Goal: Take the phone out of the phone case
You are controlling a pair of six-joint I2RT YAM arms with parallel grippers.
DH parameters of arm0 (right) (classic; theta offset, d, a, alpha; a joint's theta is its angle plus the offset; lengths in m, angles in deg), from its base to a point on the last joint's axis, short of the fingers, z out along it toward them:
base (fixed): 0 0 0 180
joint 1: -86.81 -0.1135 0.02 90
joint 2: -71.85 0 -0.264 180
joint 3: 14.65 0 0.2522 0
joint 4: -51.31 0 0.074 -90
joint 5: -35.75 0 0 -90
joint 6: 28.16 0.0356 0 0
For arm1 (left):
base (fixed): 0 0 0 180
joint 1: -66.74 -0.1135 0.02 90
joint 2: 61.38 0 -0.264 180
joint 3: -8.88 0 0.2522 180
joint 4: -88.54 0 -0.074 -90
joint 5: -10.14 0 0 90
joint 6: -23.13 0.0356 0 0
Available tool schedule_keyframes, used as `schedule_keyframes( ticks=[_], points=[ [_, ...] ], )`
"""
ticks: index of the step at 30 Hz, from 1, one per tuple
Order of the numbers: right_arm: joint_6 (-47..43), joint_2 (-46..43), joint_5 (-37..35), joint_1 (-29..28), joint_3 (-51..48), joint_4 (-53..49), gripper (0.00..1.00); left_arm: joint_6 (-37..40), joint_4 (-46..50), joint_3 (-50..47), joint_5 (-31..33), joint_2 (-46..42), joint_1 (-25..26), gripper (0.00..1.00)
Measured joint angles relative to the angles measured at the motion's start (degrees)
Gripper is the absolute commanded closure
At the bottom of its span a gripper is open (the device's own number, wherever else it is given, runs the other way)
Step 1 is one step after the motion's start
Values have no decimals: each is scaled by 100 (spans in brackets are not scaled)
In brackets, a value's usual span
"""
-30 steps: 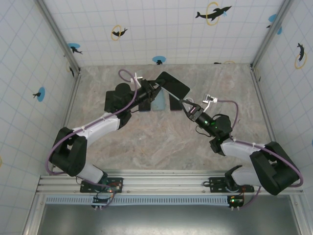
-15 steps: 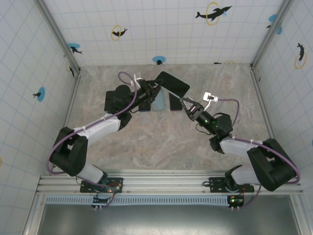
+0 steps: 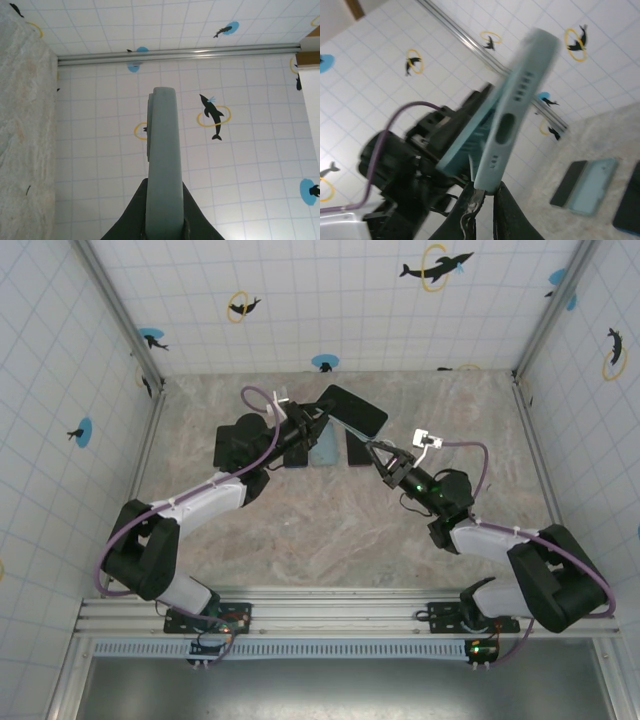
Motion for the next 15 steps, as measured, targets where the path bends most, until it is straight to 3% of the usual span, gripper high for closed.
schedule_keyframes(
  ticks=[6,11,15],
  points=[
    [-55,-17,4,15,0,-133,98,42,31,0,-26,2,4,100],
    [-59,-138,72,26,-11,-225,77,212,76,13,-81,2,4,100],
    [-299,-398,195,103,-15,-748,63,850,608,251,-352,0,-2,100]
  ],
)
